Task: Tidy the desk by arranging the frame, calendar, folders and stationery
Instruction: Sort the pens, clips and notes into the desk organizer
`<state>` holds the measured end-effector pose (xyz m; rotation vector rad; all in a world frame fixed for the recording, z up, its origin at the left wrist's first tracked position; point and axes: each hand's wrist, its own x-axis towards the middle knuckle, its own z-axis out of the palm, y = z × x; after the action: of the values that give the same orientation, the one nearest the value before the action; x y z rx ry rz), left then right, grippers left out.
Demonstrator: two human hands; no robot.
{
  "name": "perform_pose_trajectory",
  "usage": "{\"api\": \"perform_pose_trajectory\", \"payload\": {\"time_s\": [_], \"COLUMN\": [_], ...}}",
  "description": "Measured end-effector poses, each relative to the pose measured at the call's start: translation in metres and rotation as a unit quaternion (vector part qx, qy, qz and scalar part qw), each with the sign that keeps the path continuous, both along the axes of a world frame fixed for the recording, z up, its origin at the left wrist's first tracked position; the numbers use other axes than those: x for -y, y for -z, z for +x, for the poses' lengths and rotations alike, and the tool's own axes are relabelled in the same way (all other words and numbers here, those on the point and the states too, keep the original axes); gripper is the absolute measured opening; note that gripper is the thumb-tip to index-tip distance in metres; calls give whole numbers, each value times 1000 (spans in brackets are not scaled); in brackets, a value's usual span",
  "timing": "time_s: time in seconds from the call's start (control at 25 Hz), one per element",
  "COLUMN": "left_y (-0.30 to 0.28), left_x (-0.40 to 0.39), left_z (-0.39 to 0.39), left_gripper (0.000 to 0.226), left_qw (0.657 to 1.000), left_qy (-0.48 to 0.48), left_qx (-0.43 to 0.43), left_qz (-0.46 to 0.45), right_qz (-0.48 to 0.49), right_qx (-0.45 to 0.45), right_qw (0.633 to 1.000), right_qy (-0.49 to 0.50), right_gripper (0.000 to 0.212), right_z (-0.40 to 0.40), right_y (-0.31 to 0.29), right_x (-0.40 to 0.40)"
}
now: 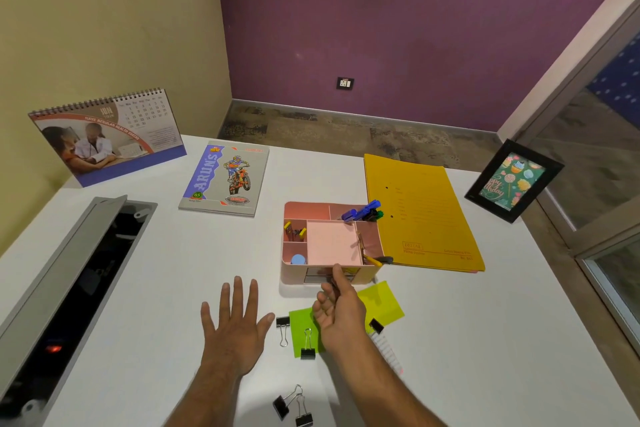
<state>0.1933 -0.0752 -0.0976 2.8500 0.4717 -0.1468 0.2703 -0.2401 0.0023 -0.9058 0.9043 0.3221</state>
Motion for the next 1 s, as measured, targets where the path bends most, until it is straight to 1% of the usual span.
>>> {"api": "perform_pose_trajectory", "payload": {"time_s": [0.16, 0.28, 0.36, 0.56, 0.68, 0.8, 0.84, 0.92, 0.96, 1.0], "left_y": [-2, -3, -4, -6, -5, -1, -1, -1, 0, 0], "left_x": [-1, 0, -1, -1, -1, 1, 0, -1, 0, 0], "left_z": [1, 1, 1, 3, 4, 4, 4, 5, 5, 5], "left_gripper": [68, 68, 69, 69, 68, 70, 76, 90, 88, 81], "left_qw": [1000, 1000, 1000, 998, 998, 995, 996, 998, 999, 999], "left_qy": [-2, 6, 6, 14, 33, 38, 29, 11, 3, -5], "left_qx": [-5, -9, -19, -54, -53, -83, -84, -58, -50, -53], "left_qz": [4, 8, 6, -14, -29, -40, -31, 5, 11, 5], "right_qz": [27, 92, 115, 104, 104, 108, 107, 105, 105, 106], "right_qx": [6, 19, 23, 18, 12, 13, 14, 15, 17, 19], "right_qw": [999, 995, 993, 994, 994, 994, 994, 994, 994, 994], "right_qy": [16, 23, 24, 20, 19, 26, 26, 24, 23, 20], "right_gripper": [34, 32, 34, 31, 29, 29, 30, 35, 37, 37], "right_z": [1, 1, 2, -6, -19, -35, -40, -48, -50, -53], "right_y": [3, 5, 8, 15, 16, 18, 19, 21, 20, 18], "right_x": [-6, -7, -8, -6, -2, 0, 1, 5, 7, 9]}}
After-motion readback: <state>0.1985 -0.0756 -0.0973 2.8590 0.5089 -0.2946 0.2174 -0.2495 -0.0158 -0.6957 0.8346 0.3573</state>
